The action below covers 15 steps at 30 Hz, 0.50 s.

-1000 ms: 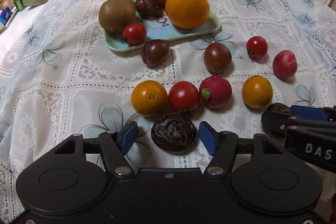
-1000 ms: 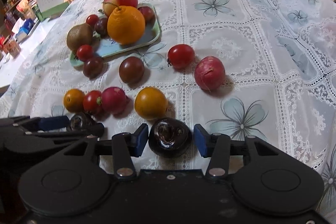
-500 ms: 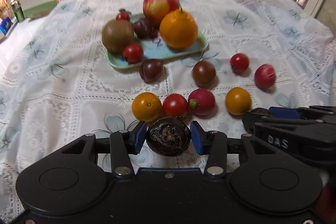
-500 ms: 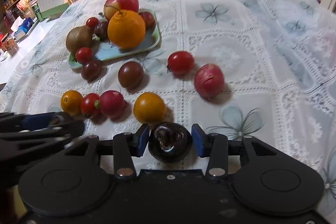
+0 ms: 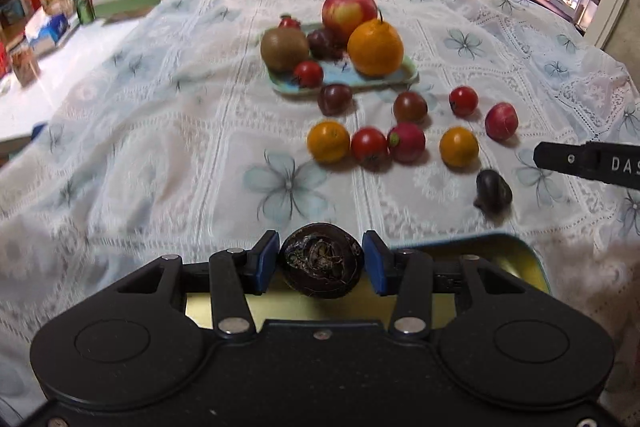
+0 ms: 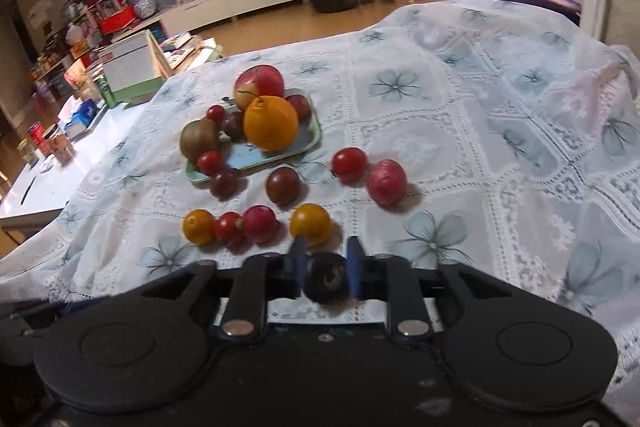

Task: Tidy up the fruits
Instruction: 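Carry both held mangosteens over the gold tray with both grippers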

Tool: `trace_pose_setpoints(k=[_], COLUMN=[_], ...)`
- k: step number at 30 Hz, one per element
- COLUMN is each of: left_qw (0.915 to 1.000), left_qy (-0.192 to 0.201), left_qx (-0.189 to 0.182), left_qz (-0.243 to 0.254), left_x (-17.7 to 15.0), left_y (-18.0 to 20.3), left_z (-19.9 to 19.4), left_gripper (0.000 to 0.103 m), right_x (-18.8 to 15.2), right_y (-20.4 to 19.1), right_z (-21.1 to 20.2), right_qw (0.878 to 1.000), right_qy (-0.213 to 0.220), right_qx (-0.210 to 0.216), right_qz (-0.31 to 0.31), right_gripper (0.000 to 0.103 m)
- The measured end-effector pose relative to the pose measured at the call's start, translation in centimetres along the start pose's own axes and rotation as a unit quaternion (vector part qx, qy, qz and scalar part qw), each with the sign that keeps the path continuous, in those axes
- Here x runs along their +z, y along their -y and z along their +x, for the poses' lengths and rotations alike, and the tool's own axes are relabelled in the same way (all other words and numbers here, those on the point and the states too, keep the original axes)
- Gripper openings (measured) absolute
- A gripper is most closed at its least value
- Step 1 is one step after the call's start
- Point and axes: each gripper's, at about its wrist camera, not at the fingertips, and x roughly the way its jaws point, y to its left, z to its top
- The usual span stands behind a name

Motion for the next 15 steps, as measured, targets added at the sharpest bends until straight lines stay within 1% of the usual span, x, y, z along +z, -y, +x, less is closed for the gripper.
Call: trace_pose_setpoints(k=[3, 5, 6, 9, 11, 13, 15], left_qw=[1.0, 1.0, 1.0, 1.0, 0.9998, 0.9996, 0.9997], left_qy=[0.001, 0.003, 0.001, 0.004, 0.011, 0.016, 0.013], left_qx=[0.007, 0.01, 0.009, 0.008, 0.018, 0.025, 0.022], left_qz=[-0.001, 0.0, -0.002, -0.002, -0.001, 0.001, 0.0], left_x=[-0.7, -1.0, -1.0, -1.3, -1.5, -1.6, -1.7], left_y=[-0.1, -0.1, -0.1, -0.2, -0.3, -0.3, -0.4], left_z=[-0.2, -0.3, -0.4, -0.7, -0.9, -1.0, -1.0], left_gripper=[0.052, 0.052, 0.052, 0.053, 0.053, 0.053, 0.053], right_x=[0.3, 0.6, 0.7, 0.9, 0.7, 0.4, 0.1], right_y=[0.3, 0.1, -0.1, -0.4, -0.8, -1.7, -2.4], right_z=[1.1, 2.3, 3.1, 5.1, 5.6, 5.7, 5.7], right_qw=[1.0, 0.998, 0.997, 0.995, 0.994, 0.994, 0.994], right_qy=[-0.025, -0.054, -0.072, -0.101, -0.106, -0.101, -0.082], right_qx=[-0.003, 0.01, 0.011, -0.011, -0.022, -0.027, -0.059], right_qz=[0.012, 0.009, 0.01, 0.016, 0.011, -0.014, -0.039], right_gripper=[0.037, 0.046, 0.046, 0.047, 0.047, 0.047, 0.047])
